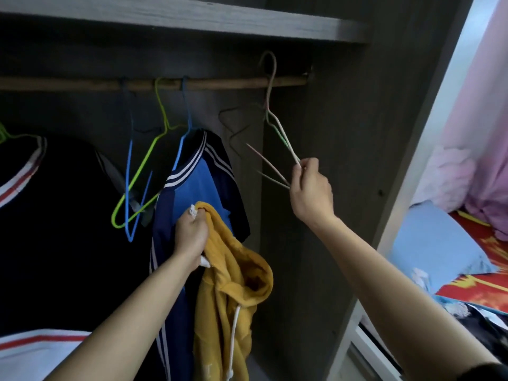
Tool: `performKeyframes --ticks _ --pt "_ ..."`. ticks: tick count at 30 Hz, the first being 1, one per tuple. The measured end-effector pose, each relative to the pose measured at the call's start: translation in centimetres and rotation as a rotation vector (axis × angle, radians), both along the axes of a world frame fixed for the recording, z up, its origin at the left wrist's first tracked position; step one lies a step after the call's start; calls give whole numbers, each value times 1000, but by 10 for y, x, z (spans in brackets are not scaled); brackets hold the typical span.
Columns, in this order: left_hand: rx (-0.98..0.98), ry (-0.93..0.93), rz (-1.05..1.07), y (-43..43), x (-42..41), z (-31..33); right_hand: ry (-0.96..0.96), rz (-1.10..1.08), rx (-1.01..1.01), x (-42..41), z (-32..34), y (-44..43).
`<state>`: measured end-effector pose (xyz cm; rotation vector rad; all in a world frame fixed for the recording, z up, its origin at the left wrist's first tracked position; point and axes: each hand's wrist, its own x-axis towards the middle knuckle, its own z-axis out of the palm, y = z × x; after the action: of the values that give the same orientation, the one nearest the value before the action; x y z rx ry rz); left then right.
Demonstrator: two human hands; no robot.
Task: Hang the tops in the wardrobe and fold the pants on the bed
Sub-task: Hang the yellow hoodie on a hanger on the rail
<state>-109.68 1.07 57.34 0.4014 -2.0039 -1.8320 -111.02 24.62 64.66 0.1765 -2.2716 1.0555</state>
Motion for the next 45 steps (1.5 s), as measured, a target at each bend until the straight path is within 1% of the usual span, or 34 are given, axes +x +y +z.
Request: performKeyframes --ticks 3,7,9,12,16,19,21,23,27,30,32,34,36,37,39,40,42,44,45 --pt "40 -37 5 11 2 -4 -2 43 -140 23 -29 17" --pt "189 -90 -66 37 12 -11 -43 83 -306 59 -75 46" --pt "268 -147 -130 52 19 -15 -58 85 -326 78 -95 62" --pt "369 -199 -236 72 29 -19 -71 78 -303 105 -120 86" --pt "424 -213 -423 99 45 -22 -257 234 -300 138 -143 117" --pt "365 -206 -472 112 58 -24 -474 328 -279 158 -143 138" --pt "282 -211 -495 121 69 -23 -552 378 -264 168 -142 146" --pt "196 -201 -516 129 81 -23 -539 406 -325 179 -139 147" --pt "82 -153 -561 142 103 -30 -450 437 -636 197 -130 144" --pt "0 -150 -618 144 116 -40 -391 392 -772 209 -126 146" --pt "-67 -159 -654 147 126 -48 -408 331 -756 219 -126 149" --pt "-155 -159 -666 155 134 -56 -520 259 -689 231 -125 153" --pt "-266 -141 -626 164 138 -66 -616 194 -621 242 -126 156" --pt "-319 -139 -586 168 139 -71 -597 137 -548 247 -127 158" --pt "-392 -162 -484 172 138 -79 -476 13 -399 256 -133 163" --pt "-429 -168 -442 172 137 -82 -412 -15 -363 262 -136 167" --pt "-502 -147 -398 170 136 -87 -338 -14 -265 274 -145 178" --pt "-516 -135 -347 167 135 -90 -323 4 -125 285 -155 189" --pt "-507 -136 -317 166 134 -91 -313 10 -90 290 -160 194"
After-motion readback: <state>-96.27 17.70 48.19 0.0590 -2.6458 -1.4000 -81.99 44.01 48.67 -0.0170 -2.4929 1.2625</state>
